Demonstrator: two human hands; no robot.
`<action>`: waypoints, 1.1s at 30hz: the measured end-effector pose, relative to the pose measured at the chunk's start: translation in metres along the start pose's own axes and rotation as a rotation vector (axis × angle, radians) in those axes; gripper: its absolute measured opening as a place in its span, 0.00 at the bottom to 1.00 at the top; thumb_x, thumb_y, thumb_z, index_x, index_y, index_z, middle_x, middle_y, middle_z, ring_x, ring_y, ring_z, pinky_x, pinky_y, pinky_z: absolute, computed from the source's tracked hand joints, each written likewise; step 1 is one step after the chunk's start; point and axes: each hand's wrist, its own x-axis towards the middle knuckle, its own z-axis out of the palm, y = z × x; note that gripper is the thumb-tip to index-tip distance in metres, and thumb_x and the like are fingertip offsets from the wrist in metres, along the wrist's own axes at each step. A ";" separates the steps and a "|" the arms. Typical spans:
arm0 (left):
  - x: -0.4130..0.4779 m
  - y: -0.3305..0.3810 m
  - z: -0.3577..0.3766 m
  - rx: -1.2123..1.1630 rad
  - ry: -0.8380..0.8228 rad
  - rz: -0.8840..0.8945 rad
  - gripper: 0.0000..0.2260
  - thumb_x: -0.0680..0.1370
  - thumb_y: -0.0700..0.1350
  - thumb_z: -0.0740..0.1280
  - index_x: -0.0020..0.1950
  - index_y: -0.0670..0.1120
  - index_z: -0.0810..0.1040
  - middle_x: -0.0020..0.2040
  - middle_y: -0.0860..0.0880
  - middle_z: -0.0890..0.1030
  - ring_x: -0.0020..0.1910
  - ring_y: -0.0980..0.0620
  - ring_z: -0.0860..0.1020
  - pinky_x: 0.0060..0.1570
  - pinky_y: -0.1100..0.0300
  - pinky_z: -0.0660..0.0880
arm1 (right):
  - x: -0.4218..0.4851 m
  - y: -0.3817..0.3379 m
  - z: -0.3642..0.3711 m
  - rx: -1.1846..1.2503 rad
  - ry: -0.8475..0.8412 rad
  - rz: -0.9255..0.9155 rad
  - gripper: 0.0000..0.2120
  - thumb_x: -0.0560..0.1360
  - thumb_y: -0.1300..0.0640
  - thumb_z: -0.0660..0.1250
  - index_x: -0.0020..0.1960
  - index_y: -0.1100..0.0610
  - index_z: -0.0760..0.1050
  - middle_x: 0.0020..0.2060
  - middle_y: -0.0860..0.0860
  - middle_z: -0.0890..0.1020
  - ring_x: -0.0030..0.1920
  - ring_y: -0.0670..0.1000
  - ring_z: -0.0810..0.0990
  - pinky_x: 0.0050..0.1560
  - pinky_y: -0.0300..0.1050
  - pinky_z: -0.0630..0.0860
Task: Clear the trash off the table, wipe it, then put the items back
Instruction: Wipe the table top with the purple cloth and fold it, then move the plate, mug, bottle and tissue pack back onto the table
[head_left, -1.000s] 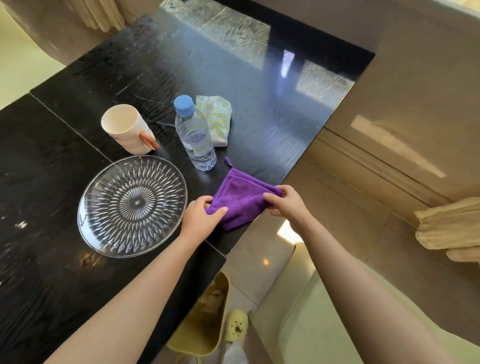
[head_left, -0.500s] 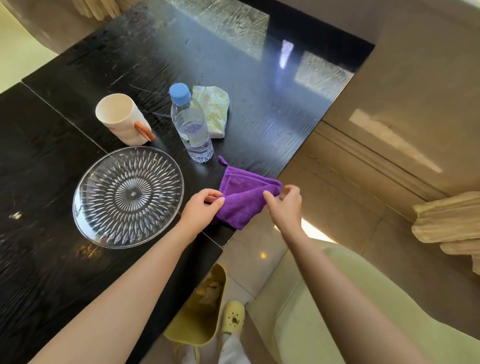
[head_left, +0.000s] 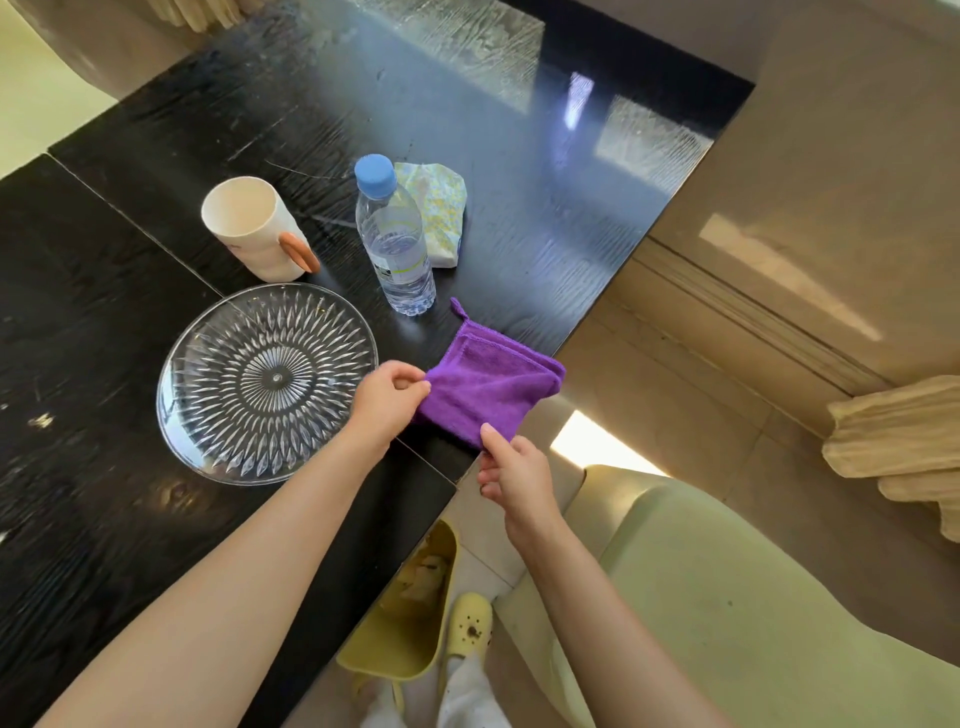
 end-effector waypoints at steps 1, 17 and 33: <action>-0.001 0.000 -0.002 0.097 0.048 0.067 0.04 0.73 0.40 0.68 0.48 0.44 0.79 0.39 0.50 0.78 0.41 0.51 0.75 0.41 0.60 0.71 | -0.004 0.006 0.004 -0.027 0.021 0.010 0.12 0.76 0.49 0.64 0.45 0.59 0.71 0.31 0.51 0.74 0.28 0.45 0.72 0.28 0.36 0.70; -0.045 -0.036 0.002 0.729 -0.052 0.470 0.18 0.75 0.45 0.66 0.65 0.50 0.73 0.66 0.51 0.72 0.66 0.50 0.67 0.65 0.54 0.63 | 0.024 -0.017 0.017 -1.495 0.146 -0.619 0.21 0.73 0.49 0.63 0.64 0.54 0.67 0.60 0.55 0.71 0.60 0.58 0.68 0.58 0.53 0.68; -0.025 -0.093 -0.175 -0.155 0.514 -0.446 0.32 0.73 0.39 0.69 0.74 0.48 0.59 0.69 0.40 0.69 0.62 0.41 0.73 0.56 0.48 0.76 | 0.044 -0.060 0.137 -1.233 -0.235 -0.463 0.23 0.75 0.55 0.65 0.65 0.64 0.65 0.63 0.62 0.70 0.62 0.63 0.72 0.61 0.52 0.70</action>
